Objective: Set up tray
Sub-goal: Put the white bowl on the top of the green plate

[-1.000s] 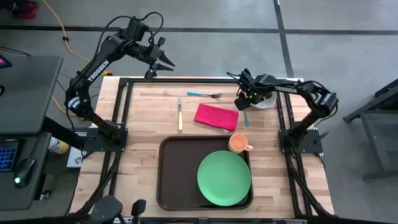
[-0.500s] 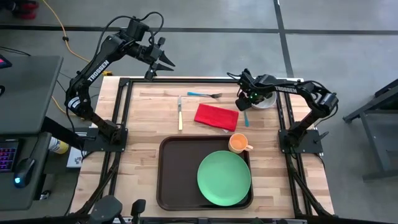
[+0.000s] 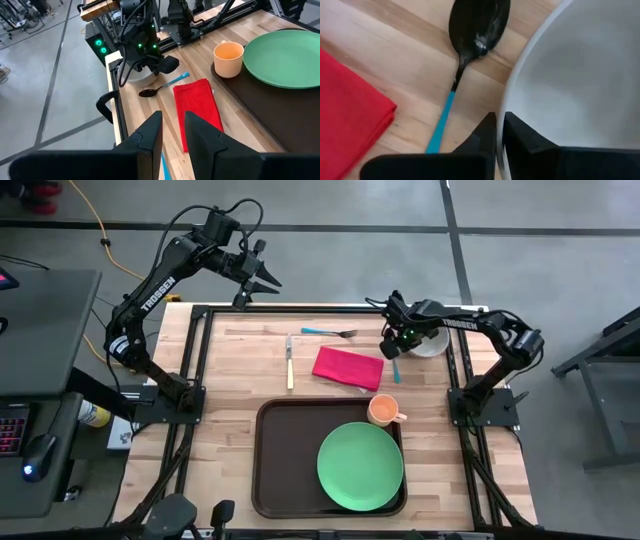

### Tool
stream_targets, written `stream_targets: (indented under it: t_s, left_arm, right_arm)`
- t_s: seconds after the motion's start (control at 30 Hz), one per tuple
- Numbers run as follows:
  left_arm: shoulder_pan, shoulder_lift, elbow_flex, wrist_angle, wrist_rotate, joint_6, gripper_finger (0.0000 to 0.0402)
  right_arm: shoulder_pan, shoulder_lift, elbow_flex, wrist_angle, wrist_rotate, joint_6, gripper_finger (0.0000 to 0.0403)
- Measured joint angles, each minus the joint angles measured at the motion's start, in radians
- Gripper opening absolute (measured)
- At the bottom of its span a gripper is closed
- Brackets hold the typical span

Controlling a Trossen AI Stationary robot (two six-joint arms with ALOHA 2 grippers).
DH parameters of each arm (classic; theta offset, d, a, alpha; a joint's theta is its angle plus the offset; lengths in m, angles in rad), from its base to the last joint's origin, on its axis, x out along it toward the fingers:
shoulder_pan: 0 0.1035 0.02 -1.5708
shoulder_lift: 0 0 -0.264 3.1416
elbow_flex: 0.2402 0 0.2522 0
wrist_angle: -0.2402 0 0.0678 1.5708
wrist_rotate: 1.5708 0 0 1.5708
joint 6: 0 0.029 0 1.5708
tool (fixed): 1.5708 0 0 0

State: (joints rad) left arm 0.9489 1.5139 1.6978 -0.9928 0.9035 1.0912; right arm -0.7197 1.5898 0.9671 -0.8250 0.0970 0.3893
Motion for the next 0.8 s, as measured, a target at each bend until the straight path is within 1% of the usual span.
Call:
stream_targets:
  t_s: [0.1, 0.2, 0.37, 0.43, 0.57, 0.67, 0.8]
  left_arm:
    - [0.000, 0.000, 0.000, 0.000, 0.000, 0.000, 0.0111]
    - [0.000, 0.000, 0.000, 0.001, 0.000, -0.001, 0.0111]
    - [0.000, 0.000, 0.000, 0.009, 0.000, -0.023, 0.0111]
    - [0.000, 0.000, 0.000, 0.011, 0.000, -0.025, 0.0111]
    - [0.000, 0.000, 0.000, 0.013, 0.000, -0.031, 0.0111]
    - [0.000, 0.000, 0.000, 0.020, -0.012, -0.048, 0.0111]
    - [0.000, 0.000, 0.000, 0.027, -0.029, -0.057, 0.0111]
  right_arm:
    - [0.000, 0.000, 0.004, -0.019, -0.011, 0.000, 0.0005]
    - [0.000, 0.000, 0.024, -0.090, -0.024, -0.004, 0.0003]
    - [0.024, -0.020, 0.116, -0.213, -0.038, -0.030, 0.0001]
    - [0.035, -0.034, 0.173, -0.264, -0.044, -0.038, 0.0001]
    - [0.066, -0.063, 0.313, -0.401, -0.011, -0.054, 0.0001]
    - [0.103, -0.070, 0.447, -0.508, 0.007, -0.059, 0.0001]
    - [0.181, -0.070, 0.640, -0.611, 0.009, -0.068, 0.0001]
